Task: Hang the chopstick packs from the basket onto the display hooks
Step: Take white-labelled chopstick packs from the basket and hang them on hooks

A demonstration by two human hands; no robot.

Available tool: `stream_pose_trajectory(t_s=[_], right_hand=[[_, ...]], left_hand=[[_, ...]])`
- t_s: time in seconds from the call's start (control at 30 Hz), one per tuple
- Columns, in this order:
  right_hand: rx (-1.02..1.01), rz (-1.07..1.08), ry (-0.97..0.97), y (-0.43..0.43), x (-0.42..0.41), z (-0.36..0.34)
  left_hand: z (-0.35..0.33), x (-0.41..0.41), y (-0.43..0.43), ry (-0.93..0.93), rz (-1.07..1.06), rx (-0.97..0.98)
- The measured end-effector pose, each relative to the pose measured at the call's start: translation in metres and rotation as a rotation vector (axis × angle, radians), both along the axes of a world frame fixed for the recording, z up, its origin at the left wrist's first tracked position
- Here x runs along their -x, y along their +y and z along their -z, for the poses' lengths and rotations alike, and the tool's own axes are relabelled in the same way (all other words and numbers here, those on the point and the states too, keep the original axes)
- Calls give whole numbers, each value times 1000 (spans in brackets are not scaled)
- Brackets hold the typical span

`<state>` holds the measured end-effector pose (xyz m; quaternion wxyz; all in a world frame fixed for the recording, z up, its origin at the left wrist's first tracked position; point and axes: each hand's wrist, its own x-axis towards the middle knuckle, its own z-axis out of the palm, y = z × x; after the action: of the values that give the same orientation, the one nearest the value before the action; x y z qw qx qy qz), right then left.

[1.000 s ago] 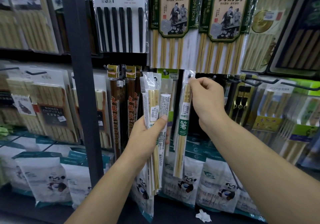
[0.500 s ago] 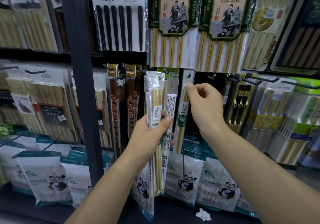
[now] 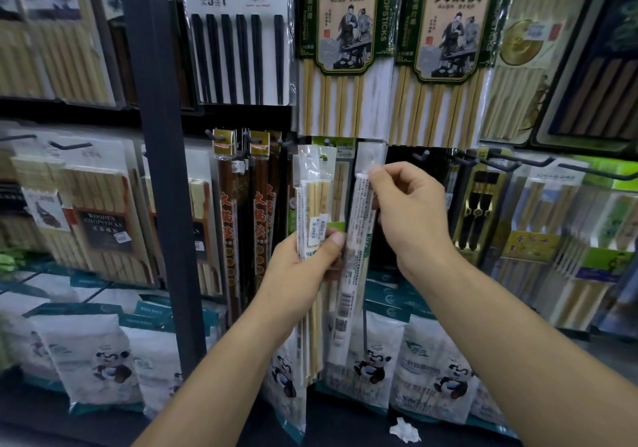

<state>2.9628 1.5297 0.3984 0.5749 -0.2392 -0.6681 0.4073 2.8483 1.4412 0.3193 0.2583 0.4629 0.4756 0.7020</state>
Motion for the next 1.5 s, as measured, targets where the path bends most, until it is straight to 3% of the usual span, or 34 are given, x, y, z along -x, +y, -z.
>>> stream_pose_trajectory(t_s=[0.53,0.9,1.17,1.33,1.5], right_hand=[[84,102,-6,26,5,-9],[57,206,-50,23,0,3],[48,-86,-41,-14,4,2],[82,-93,13,-13,3,-3],[85,-45,55,-2,-1,-10]], left_hand=[[-3,1,-3,-157,69,24],[-4,-3,-5,-112,25,-48],[-3,-7,-2,-75,67,-75],[-1,-6,0,-128,65,-76],[-1,-1,-1,6,-150,-22]])
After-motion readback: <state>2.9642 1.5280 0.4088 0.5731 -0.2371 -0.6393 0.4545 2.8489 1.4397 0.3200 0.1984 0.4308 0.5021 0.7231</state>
